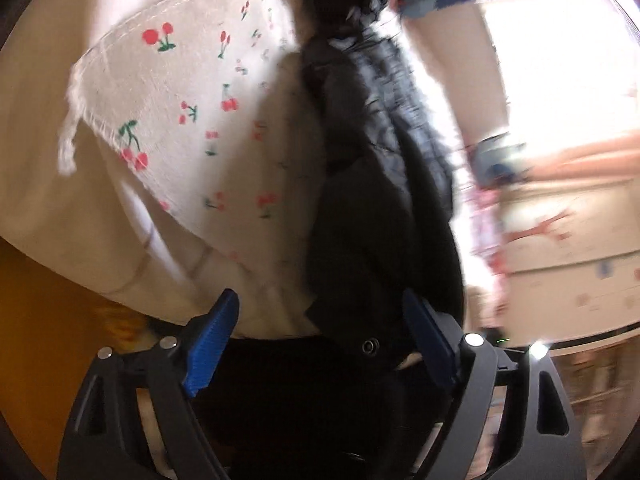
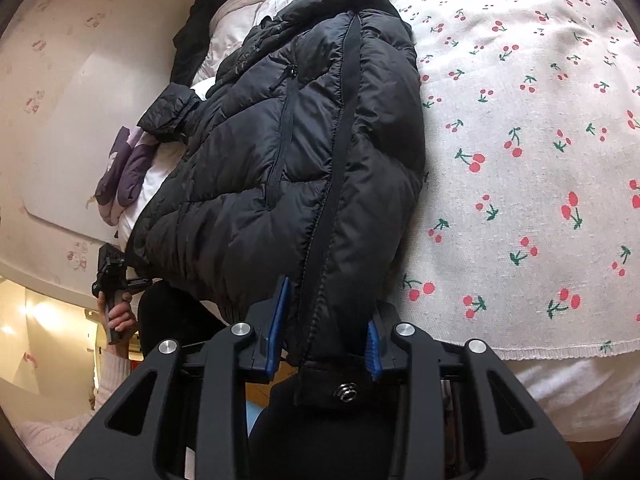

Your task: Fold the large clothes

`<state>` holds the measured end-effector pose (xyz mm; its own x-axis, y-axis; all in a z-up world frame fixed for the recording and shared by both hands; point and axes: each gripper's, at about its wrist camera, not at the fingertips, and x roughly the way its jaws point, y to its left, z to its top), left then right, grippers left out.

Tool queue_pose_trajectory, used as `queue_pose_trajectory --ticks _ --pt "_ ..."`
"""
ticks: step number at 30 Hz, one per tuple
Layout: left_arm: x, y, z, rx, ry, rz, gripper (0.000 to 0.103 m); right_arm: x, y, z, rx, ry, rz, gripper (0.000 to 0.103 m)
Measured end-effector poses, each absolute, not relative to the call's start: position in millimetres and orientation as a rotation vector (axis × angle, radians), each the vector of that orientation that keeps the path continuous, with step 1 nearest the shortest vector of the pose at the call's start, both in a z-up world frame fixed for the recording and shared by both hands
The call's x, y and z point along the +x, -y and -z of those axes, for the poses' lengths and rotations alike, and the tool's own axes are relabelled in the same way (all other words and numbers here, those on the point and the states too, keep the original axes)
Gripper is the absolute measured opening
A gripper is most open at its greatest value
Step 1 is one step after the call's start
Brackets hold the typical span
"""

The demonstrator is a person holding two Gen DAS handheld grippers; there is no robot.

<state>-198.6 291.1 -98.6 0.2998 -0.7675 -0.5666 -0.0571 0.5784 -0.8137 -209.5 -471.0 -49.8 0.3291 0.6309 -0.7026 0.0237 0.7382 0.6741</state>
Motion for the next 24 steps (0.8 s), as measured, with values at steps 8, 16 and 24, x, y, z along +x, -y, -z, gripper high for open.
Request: queue_pose_trajectory --ticks 8,16,24 --pt "-210 -278 104 -1.000 -1.133 0.710 0.088 -209 474 56 0.675 -1.199 -0.426 0.031" --pt "-208 -247 88 -1.026 -1.051 0.817 0.096 -207 478 61 0.688 -1.214 -0.428 0.031" --pt "-172 -233 74 -0.916 -1.139 0.577 0.011 -202 474 12 0.694 -1.010 -0.474 0.009"
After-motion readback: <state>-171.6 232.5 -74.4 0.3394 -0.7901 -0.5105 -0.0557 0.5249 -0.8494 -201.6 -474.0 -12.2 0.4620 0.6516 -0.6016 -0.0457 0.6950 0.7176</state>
